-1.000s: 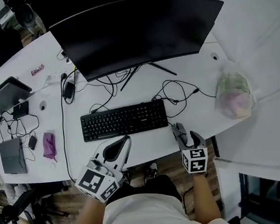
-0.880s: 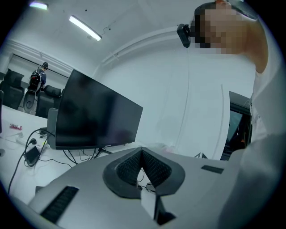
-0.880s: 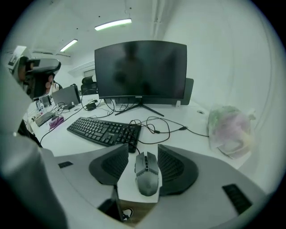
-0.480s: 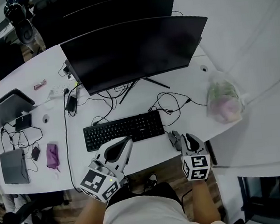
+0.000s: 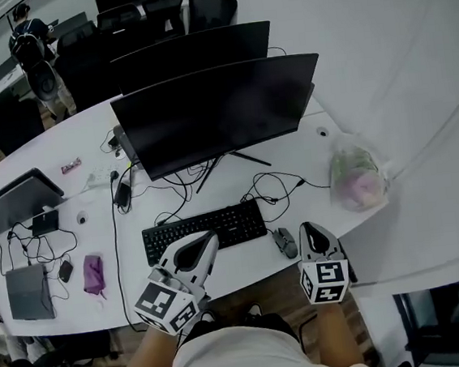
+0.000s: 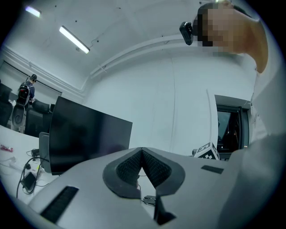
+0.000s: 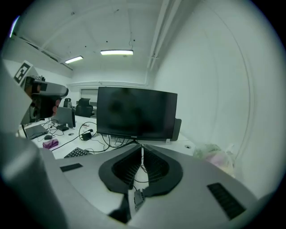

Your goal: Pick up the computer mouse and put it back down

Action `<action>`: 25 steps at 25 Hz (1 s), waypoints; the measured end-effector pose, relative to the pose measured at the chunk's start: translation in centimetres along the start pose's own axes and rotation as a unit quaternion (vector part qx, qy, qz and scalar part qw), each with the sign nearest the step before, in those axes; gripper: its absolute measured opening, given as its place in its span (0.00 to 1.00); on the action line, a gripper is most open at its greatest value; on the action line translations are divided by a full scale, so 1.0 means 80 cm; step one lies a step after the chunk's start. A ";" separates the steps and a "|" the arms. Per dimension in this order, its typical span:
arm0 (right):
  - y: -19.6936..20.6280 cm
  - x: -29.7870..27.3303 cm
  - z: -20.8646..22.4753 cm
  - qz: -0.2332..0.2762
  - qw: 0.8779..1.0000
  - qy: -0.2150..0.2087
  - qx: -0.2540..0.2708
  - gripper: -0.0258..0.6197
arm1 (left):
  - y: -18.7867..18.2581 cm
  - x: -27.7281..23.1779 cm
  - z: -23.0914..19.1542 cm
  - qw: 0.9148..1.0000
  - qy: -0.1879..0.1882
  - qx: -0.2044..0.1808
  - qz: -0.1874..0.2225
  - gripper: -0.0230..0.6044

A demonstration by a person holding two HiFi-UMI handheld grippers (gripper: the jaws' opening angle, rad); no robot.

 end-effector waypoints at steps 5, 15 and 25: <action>-0.041 0.032 -0.001 0.050 0.999 0.000 -0.007 0.08 | -0.008 0.007 0.008 1.000 0.010 -0.010 0.006 0.04; -0.099 0.090 -0.009 0.126 0.992 -0.010 -0.016 0.07 | -0.018 0.022 0.021 0.999 0.014 -0.020 0.022 0.04; -0.098 0.095 -0.018 0.127 0.991 -0.020 -0.022 0.07 | -0.018 0.034 0.023 1.000 0.004 -0.021 0.022 0.04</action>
Point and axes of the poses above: the fingertips, and each gripper's own axes: x backward along the fingers, z to its right, y out of its underside, the point moved 6 cm from there along x, backward along the fingers, and after that the axes turned 7 degrees about y, right-handed, at the moved point
